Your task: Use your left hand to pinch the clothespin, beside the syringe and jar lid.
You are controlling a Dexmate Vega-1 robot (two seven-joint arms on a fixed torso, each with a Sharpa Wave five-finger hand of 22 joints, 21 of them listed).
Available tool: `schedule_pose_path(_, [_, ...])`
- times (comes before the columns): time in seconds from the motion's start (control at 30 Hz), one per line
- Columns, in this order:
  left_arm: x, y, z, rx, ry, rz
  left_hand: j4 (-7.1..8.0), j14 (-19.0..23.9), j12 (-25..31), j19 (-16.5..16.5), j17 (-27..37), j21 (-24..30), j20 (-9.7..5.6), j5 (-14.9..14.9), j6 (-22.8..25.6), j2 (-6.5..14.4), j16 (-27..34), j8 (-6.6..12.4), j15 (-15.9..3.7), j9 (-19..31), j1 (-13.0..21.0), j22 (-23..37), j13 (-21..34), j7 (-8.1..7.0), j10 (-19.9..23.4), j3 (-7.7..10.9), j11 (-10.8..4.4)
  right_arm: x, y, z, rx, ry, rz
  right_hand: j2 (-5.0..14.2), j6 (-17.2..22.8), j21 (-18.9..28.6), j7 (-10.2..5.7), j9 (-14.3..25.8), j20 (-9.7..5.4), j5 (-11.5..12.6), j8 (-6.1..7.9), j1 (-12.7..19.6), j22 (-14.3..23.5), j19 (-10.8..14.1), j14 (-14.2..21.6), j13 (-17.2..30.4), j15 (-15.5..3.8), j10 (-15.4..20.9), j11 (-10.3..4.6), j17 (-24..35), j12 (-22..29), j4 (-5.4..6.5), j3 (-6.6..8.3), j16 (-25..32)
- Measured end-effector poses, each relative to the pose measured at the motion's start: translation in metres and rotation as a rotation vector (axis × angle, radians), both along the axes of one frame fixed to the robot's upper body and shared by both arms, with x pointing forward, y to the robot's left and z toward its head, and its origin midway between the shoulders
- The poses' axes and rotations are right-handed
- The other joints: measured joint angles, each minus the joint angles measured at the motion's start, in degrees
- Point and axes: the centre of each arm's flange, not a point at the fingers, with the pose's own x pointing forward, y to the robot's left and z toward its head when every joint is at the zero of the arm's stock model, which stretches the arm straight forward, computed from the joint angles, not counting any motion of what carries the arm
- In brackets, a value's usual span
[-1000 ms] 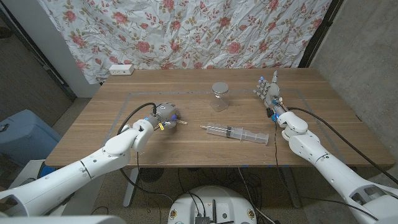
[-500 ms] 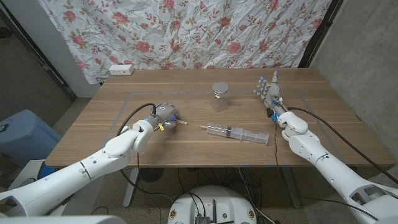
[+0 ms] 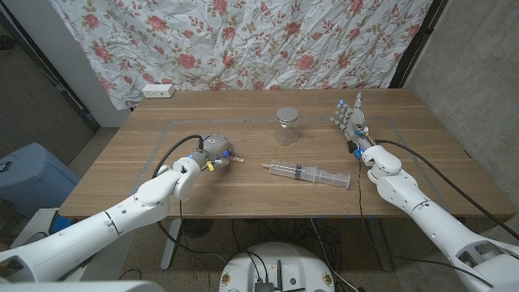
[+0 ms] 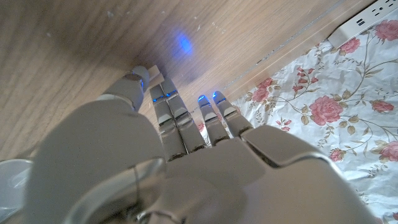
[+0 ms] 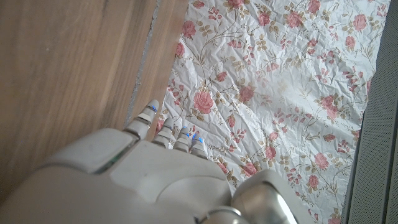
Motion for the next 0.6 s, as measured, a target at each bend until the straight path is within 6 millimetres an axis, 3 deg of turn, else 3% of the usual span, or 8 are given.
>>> schedule_pose_path(0.6, [0.0013, 0.0039, -0.0046, -0.007, -0.009, 0.003, 0.2, 3.3, 0.0, 3.0, 0.0, 0.0, -0.93, 0.0, 4.7, 0.4, 0.0, -0.22, -0.02, 0.0, 1.4, 0.0, 0.1, -0.46, 5.2, -0.83, -0.11, 0.0, -0.0001, 0.0, 0.001, 0.0, 0.0, 0.0, 0.0, 0.0, 0.0, 0.0, 0.0, 0.0, 0.0, 0.0, 0.0, 0.0, 0.0, 0.0, 0.0, 0.0, 0.0, 0.0, 0.0, 0.0, 0.0, 0.0])
